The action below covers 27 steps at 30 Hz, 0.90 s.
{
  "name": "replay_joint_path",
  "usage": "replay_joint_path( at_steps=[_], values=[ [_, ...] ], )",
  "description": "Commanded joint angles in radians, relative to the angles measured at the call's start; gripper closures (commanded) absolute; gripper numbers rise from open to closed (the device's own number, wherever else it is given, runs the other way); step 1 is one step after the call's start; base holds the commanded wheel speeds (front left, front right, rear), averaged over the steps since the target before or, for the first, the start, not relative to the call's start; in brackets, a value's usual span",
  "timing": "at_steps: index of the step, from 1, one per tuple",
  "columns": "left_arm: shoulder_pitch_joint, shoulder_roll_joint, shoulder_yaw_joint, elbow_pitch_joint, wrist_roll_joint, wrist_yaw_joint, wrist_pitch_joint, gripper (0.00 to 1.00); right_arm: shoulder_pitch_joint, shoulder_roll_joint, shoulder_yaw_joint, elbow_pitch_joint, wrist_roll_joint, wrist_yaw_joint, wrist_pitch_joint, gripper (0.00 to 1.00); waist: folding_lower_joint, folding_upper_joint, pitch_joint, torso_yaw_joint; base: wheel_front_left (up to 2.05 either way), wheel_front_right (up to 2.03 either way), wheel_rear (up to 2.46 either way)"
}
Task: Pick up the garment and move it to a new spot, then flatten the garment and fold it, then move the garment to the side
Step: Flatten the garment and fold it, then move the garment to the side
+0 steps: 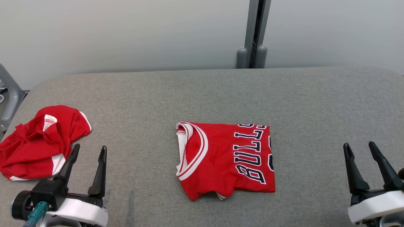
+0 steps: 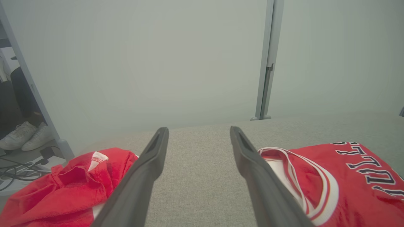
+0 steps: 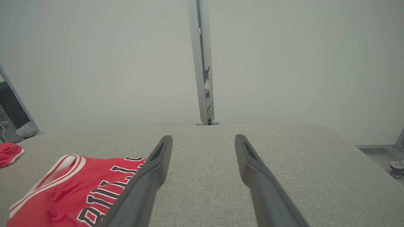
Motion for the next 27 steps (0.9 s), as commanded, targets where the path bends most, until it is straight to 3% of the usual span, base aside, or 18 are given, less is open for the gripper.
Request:
replay_joint_path(
  at_steps=[1, 27],
  values=[
    [0.008, 0.009, 0.001, -0.008, -0.004, 0.007, 0.003, 0.0, 0.007, 0.0, -0.005, -0.009, -0.006, 0.0, 0.006, 0.0, 0.0, 0.0, 0.001, 0.0, 0.0, 0.0, 0.0],
    [0.004, 0.021, -0.02, -0.045, -0.026, 0.026, 0.03, 0.0, 0.013, 0.02, -0.027, -0.017, -0.005, 0.0, 0.008, 0.0, 0.0, 0.0, 0.005, 0.017, 0.0, 0.0, 0.0]
  ],
)
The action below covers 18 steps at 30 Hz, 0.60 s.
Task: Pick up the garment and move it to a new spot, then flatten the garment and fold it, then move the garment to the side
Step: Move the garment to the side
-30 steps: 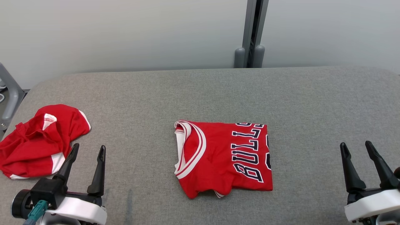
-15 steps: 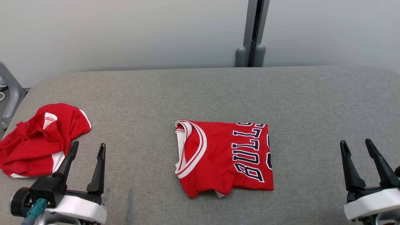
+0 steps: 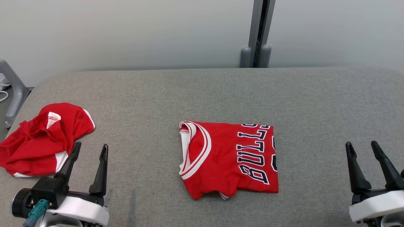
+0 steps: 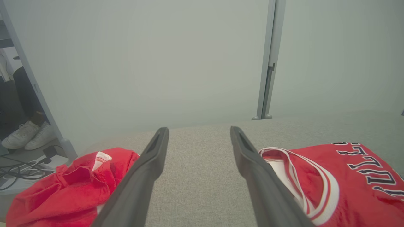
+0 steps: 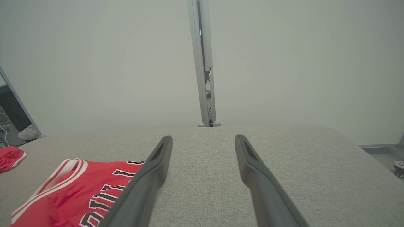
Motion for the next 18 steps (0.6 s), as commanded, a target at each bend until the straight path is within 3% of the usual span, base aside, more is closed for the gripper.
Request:
replay_joint_path(
  at_steps=[1, 7, 18],
  values=[
    [-0.003, 0.003, -0.002, -0.005, -0.006, 0.005, 0.0, 0.0, 0.012, -0.004, -0.008, 0.004, 0.003, 0.0, 0.001, 0.0, 0.0, 0.0, -0.001, 0.009, 0.0, 0.0, 0.0],
    [-0.047, -0.008, -0.022, -0.023, -0.013, 0.0, -0.006, 0.0, -0.048, -0.028, 0.028, 0.071, 0.013, 0.0, 0.046, 0.0, 0.0, 0.0, 0.033, 0.079, 0.0, 0.0, 0.0],
    [-0.141, -0.029, -0.055, 0.01, -0.033, -0.018, -0.044, 0.0, -0.205, -0.086, 0.196, 0.402, 0.113, 0.0, 0.059, 0.0, 0.0, 0.0, 0.121, 0.253, 0.0, 0.0, 0.0]
  ],
)
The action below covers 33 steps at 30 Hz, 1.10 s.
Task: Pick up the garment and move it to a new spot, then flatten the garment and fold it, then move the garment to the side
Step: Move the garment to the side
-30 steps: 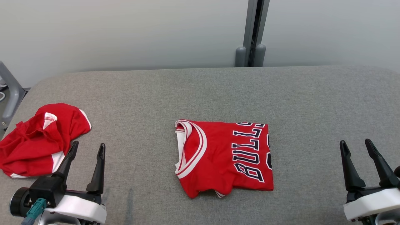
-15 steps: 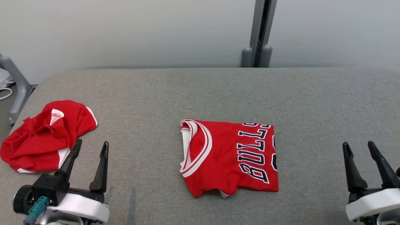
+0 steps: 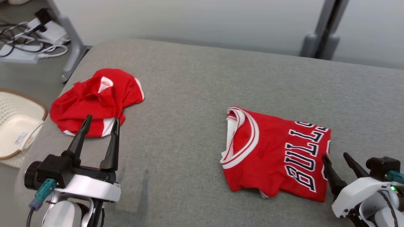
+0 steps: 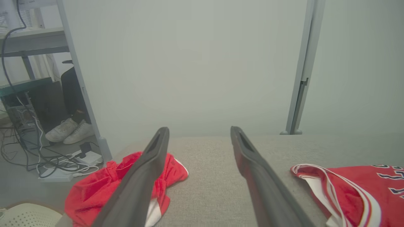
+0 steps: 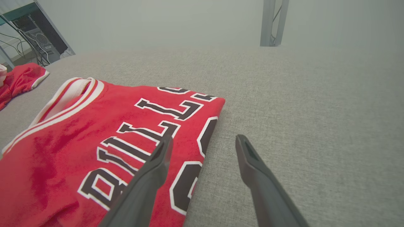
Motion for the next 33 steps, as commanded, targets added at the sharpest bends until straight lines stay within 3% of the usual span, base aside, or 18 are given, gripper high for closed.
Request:
replay_joint_path(
  at_steps=[1, 7, 8, 9, 10, 11, 12, 21, 33],
  values=[
    [-0.025, -0.001, -0.001, 0.009, -0.011, -0.006, -0.007, 0.0, -0.021, -0.011, 0.014, 0.028, 0.013, 0.0, -0.006, 0.0, 0.0, -0.0001, 0.04, 0.048, 0.0, 0.0, 0.0],
    [-0.053, -0.009, -0.002, 0.037, -0.016, -0.013, -0.022, 0.0, -0.08, -0.024, 0.093, 0.137, 0.07, 0.0, -0.01, 0.0, 0.0, -0.0001, 0.066, 0.076, 0.0, 0.0, 0.0],
    [-0.055, -0.009, 0.0, 0.041, -0.014, -0.013, -0.023, 0.0, -0.087, -0.026, 0.105, 0.15, 0.081, 0.0, -0.01, 0.12, 0.0, -0.0001, 0.068, 0.077, 0.0, 0.0, 0.0],
    [-0.057, -0.01, 0.0, 0.044, -0.011, -0.014, -0.025, 0.0, -0.092, -0.027, 0.116, 0.163, 0.092, 0.0, -0.009, 0.56, 0.0, -0.0001, 0.069, 0.077, 0.0, 0.0, 0.0],
    [-0.057, -0.009, 0.001, 0.046, -0.005, -0.015, -0.026, 0.0, -0.1, -0.029, 0.128, 0.172, 0.1, 0.0, -0.011, 0.79, 0.0, -0.0001, 0.07, 0.076, 0.0, 0.0, 0.0],
    [-0.057, -0.009, 0.001, 0.046, -0.005, -0.015, -0.026, 0.0, -0.1, -0.029, 0.128, 0.172, 0.1, 0.0, -0.011, 0.79, 0.0, -0.0001, 0.07, 0.076, 0.0, 0.0, 0.0],
    [-0.058, -0.009, 0.003, 0.047, -0.003, -0.015, -0.025, 0.0, -0.106, -0.034, 0.136, 0.178, 0.107, 0.0, -0.013, 1.0, 0.0, -0.0001, 0.072, 0.074, 0.0, 0.0, 0.0],
    [-0.047, -0.01, 0.034, 0.016, 0.018, -0.017, -0.026, 0.0, -0.161, -0.104, 0.221, 0.155, 0.122, -0.001, -0.059, 1.0, 0.0, -0.0001, 0.075, 0.005, 0.0, 0.0, 0.0],
    [-0.057, 0.005, 0.043, -0.037, 0.033, -0.027, -0.025, 0.0, -0.226, -0.238, 0.257, 0.025, 0.042, 0.0, -0.045, 1.0, 0.0, -0.0001, 0.121, -0.236, 0.0, 0.0, 0.0]
  ],
)
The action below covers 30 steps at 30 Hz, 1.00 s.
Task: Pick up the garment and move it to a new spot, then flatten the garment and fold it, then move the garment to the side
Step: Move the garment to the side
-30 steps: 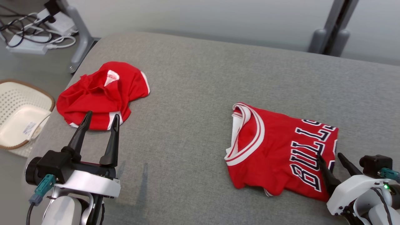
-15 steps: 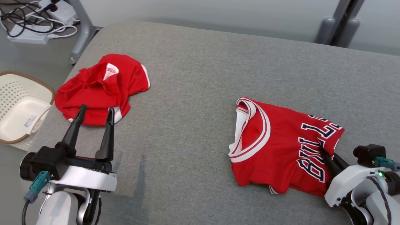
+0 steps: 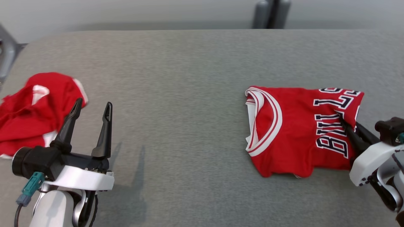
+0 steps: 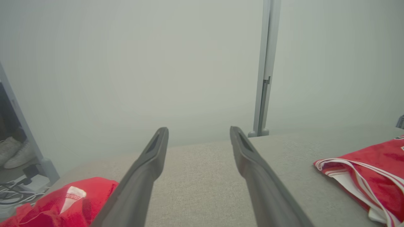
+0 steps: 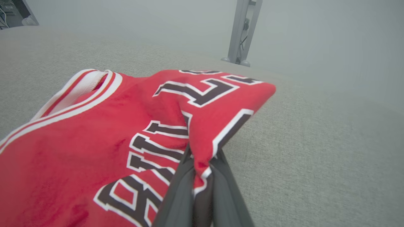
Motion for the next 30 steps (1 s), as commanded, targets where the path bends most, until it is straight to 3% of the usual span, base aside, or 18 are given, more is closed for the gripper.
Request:
replay_joint_path(
  at_steps=[1, 9, 15, 22, 30],
  values=[
    [-0.018, 0.008, -0.002, -0.011, 0.006, -0.005, -0.003, 0.0, -0.021, -0.018, 0.0, -0.021, -0.022, -0.001, 0.009, 1.0, 0.0, -0.0001, 0.035, -0.093, 0.0, 0.0, 0.0],
    [-0.052, 0.048, -0.009, -0.047, 0.012, -0.008, -0.003, 0.0, -0.083, -0.044, 0.024, -0.082, -0.054, -0.001, 0.035, 1.0, 0.0, -0.0001, 0.112, -0.26, 0.0, 0.0, 0.0],
    [-0.095, 0.089, -0.028, -0.085, 0.014, -0.009, 0.007, 0.0, -0.169, -0.086, 0.101, -0.08, -0.064, -0.001, 0.037, 1.0, 0.0, -0.0001, 0.187, -0.342, 0.0, 0.0, 0.0],
    [-0.154, 0.122, -0.071, -0.14, 0.017, -0.011, 0.037, 0.0, -0.323, -0.191, 0.111, 0.018, -0.103, -0.001, 0.012, 1.0, 0.0, -0.0001, 0.266, -0.363, 0.0, 0.0, 0.0],
    [-0.214, 0.154, -0.102, -0.183, 0.001, -0.011, 0.054, 0.0, -0.488, -0.202, 0.0, 0.199, -0.224, -0.001, -0.034, 1.0, 0.0, -0.0001, 0.359, -0.334, 0.0, 0.0, 0.0]
  ],
)
